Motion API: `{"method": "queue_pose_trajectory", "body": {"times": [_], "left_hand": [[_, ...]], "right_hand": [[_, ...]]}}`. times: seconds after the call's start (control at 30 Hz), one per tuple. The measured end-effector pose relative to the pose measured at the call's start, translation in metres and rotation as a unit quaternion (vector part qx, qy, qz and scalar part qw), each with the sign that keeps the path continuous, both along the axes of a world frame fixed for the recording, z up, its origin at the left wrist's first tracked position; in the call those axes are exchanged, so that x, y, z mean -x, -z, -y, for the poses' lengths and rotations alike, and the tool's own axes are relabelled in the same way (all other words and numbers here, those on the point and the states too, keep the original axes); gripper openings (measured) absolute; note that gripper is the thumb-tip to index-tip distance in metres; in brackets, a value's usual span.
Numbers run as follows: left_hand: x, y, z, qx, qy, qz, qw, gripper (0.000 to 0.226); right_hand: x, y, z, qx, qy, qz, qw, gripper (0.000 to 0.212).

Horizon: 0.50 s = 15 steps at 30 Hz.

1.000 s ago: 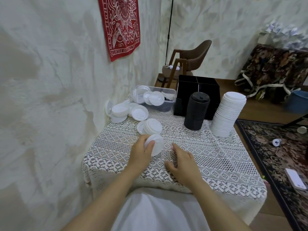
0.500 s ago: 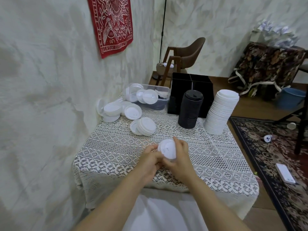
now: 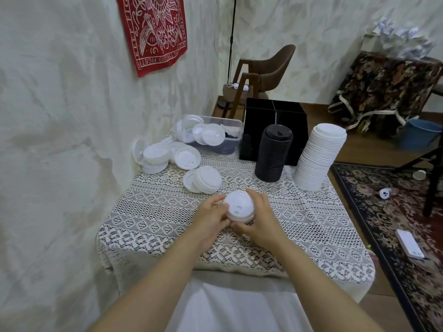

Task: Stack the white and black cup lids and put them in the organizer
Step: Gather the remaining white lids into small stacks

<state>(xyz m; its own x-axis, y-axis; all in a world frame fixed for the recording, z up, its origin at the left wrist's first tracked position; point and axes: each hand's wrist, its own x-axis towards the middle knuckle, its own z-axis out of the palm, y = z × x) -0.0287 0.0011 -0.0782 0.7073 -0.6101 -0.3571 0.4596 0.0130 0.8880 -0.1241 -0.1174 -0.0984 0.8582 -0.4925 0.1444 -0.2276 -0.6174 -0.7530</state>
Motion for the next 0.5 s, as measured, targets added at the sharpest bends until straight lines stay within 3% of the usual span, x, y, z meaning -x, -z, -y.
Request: {"method": "queue_pose_trajectory", "body": {"times": [0.07,0.13,0.23,0.3,0.5], "left_hand": [[0.000,0.002,0.003,-0.022,0.008,0.029,0.999,0.034],[-0.001,0.003,0.003,-0.085,0.014,0.136,0.987,0.030],[-0.004,0.008,0.000,-0.179,0.020,0.347,0.920,0.034],[-0.007,0.012,-0.003,-0.202,0.049,0.432,0.878,0.043],[-0.020,0.014,-0.009,-0.229,0.200,0.487,0.819,0.076]], "right_hand": [[-0.002,0.004,0.006,0.000,0.011,-0.007,1.000,0.091],[-0.002,0.005,0.011,0.002,0.011,-0.011,1.000,0.090],[0.000,0.001,0.015,0.023,-0.001,-0.029,0.999,0.085],[0.000,0.001,0.017,0.050,-0.019,-0.050,0.997,0.084],[-0.004,0.006,0.019,0.116,-0.060,-0.168,0.977,0.094]]}}
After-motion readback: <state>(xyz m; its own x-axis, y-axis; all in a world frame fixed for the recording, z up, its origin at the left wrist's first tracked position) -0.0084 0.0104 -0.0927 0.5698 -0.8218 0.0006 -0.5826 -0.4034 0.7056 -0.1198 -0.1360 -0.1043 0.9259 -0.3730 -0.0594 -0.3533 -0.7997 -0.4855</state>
